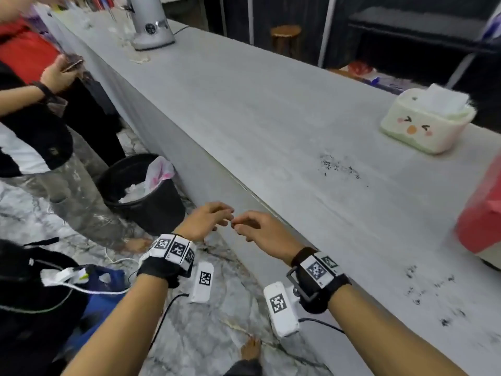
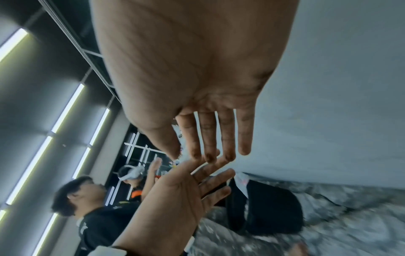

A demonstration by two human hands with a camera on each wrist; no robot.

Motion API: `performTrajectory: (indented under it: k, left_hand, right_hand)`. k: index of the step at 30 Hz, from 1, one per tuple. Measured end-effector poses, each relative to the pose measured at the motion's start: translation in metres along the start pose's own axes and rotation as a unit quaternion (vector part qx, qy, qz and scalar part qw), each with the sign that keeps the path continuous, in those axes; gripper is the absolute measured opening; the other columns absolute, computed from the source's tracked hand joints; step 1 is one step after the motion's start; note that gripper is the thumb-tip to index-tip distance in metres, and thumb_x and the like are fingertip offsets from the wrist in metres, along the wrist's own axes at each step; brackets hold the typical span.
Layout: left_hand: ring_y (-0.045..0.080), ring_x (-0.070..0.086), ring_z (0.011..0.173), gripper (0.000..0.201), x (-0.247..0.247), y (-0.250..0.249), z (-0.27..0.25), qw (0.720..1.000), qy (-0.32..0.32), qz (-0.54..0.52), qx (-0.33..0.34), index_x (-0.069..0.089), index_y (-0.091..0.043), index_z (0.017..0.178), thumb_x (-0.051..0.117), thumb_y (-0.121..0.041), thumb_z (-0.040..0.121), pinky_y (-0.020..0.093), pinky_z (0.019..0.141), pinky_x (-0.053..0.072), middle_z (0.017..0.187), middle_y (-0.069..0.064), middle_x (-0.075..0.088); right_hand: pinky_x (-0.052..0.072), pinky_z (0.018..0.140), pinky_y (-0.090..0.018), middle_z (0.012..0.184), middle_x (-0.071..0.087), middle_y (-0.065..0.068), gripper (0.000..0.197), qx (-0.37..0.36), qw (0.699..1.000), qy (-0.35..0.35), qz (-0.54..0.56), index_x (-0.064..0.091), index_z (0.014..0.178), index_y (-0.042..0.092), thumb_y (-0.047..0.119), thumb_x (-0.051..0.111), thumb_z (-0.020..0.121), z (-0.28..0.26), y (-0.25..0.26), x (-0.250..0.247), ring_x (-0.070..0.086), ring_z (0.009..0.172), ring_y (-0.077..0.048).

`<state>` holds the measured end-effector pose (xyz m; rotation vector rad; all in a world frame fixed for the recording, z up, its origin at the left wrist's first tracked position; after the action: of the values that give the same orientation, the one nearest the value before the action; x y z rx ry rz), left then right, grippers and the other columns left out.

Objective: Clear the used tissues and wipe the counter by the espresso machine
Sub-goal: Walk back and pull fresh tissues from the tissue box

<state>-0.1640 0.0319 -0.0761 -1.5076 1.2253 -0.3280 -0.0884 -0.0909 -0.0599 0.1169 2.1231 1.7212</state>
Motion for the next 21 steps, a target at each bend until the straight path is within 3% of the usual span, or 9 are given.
performTrajectory:
  k: [3,8,12,17,21]
  left_hand:
    - [0.016,0.066,0.095,0.018,-0.015,-0.051,0.036,0.998,0.022,0.023,0.062,0.065,-0.02,0.104,0.053,-0.025,0.091,0.034,0.083,0.048,0.097,-0.004,0.071]
    - [0.014,0.066,0.097,0.02,0.003,-0.135,0.088,0.986,0.079,0.037,0.144,0.064,-0.021,0.106,0.053,-0.027,0.091,0.031,0.083,0.047,0.102,-0.004,0.071]
    - [0.013,0.065,0.099,0.021,0.044,-0.195,0.123,0.971,0.126,0.044,0.197,0.064,-0.024,0.106,0.054,-0.03,0.089,0.033,0.086,0.046,0.103,-0.005,0.071]
    - [0.015,0.063,0.102,0.02,0.109,-0.258,0.158,0.951,0.173,0.065,0.25,0.064,-0.024,0.105,0.055,-0.029,0.088,0.034,0.088,0.046,0.106,-0.004,0.07]
    - [0.014,0.062,0.101,0.022,0.156,-0.304,0.184,0.936,0.184,0.092,0.284,0.065,-0.025,0.105,0.058,-0.031,0.086,0.033,0.088,0.045,0.107,-0.004,0.068]
  right_hand:
    - [0.051,0.092,-0.029,0.11,0.07,0.004,0.02,-0.022,0.998,-0.063,0.01,0.069,0.107,0.02,0.026,0.062,0.089,0.021,0.029,-0.035,0.064,0.099,-0.007]
    - [0.053,0.093,-0.039,0.102,0.071,0.006,0.018,-0.025,0.981,-0.192,0.032,0.069,0.102,0.024,0.028,0.062,0.086,0.037,0.045,-0.118,0.065,0.097,-0.011]
    - [0.054,0.09,-0.042,0.1,0.072,0.005,0.016,-0.011,0.955,-0.294,0.038,0.069,0.098,0.026,0.03,0.061,0.086,0.023,0.042,-0.193,0.066,0.095,-0.019]
    - [0.053,0.092,-0.04,0.102,0.071,0.009,0.013,0.007,0.916,-0.4,0.038,0.07,0.095,0.028,0.028,0.062,0.085,0.0,0.022,-0.272,0.065,0.098,-0.01]
    - [0.05,0.096,-0.04,0.107,0.069,0.003,0.014,0.014,0.878,-0.477,0.044,0.069,0.098,0.02,0.023,0.062,0.086,-0.014,0.007,-0.327,0.063,0.1,-0.013]
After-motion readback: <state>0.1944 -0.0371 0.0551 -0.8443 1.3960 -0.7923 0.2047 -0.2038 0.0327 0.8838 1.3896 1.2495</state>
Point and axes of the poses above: each hand's wrist, its own z-axis towards the middle knuckle, its own x-axis out of the palm, y = z × x, the point moved 8 cm from there along z, towards the middle knuckle
